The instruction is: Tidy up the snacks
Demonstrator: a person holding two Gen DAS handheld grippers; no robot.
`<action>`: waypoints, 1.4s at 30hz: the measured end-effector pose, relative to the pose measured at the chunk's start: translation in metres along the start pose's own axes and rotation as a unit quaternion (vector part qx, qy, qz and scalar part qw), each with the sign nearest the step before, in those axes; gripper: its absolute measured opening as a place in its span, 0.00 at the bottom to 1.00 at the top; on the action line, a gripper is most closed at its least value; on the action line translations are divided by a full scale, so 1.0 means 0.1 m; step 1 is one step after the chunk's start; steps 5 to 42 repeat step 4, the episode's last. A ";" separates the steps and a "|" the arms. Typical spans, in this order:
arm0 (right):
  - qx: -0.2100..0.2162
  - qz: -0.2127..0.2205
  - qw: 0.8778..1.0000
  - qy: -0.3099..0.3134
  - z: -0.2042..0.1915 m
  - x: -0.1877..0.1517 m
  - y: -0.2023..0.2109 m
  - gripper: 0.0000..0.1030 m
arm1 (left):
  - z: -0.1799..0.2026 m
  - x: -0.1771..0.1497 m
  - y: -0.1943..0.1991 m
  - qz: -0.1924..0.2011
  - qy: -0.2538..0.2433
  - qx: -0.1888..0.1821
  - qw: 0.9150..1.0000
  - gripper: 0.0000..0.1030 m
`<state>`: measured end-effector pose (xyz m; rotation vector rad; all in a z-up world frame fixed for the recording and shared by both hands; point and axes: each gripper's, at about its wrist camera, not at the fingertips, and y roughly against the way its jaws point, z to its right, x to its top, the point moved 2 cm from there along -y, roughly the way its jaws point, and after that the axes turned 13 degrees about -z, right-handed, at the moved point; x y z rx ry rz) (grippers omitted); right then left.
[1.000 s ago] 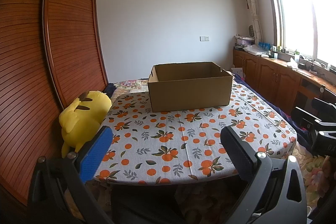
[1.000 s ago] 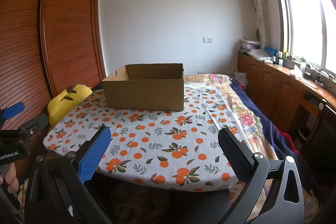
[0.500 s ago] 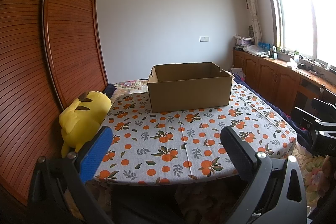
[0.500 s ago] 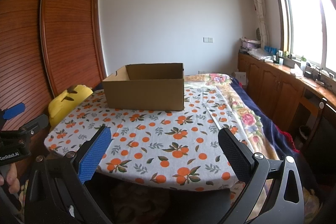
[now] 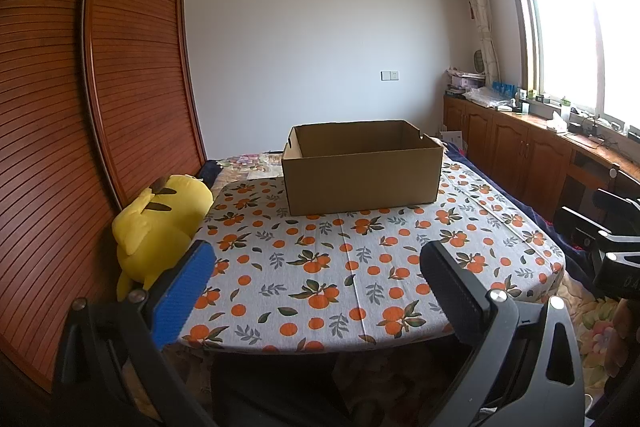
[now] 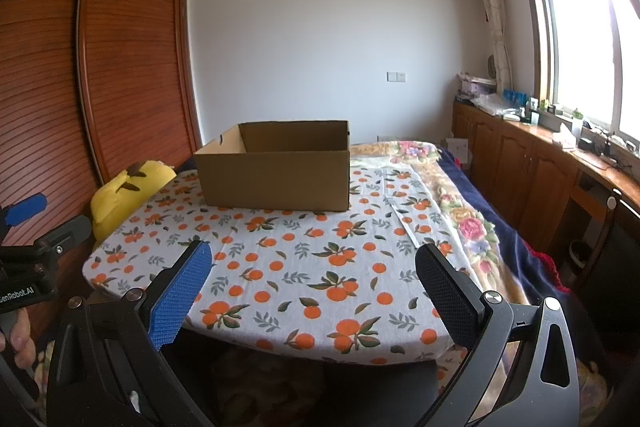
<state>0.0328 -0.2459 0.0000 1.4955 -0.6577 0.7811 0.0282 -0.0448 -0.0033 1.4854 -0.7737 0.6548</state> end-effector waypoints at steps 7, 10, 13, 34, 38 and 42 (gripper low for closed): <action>0.000 0.000 1.000 0.000 0.01 0.00 0.00 1.00 | 0.00 -0.01 0.01 0.000 0.000 0.000 1.000 1.00; 0.000 0.000 1.000 0.000 0.01 0.00 0.00 1.00 | 0.00 -0.01 0.01 0.000 0.000 0.000 1.000 1.00; 0.000 0.000 1.000 0.000 0.01 0.00 0.00 1.00 | 0.00 -0.01 0.01 0.000 0.000 0.000 1.000 1.00; 0.000 0.000 1.000 0.000 0.01 0.00 0.00 1.00 | 0.00 -0.01 0.01 0.000 0.000 0.000 1.000 1.00; 0.000 0.000 1.000 0.000 0.01 0.00 0.00 1.00 | 0.00 -0.01 0.01 0.000 0.000 0.000 1.000 1.00; 0.000 0.000 1.000 0.000 0.01 0.00 0.00 1.00 | 0.00 -0.01 0.01 0.000 0.000 0.000 1.000 1.00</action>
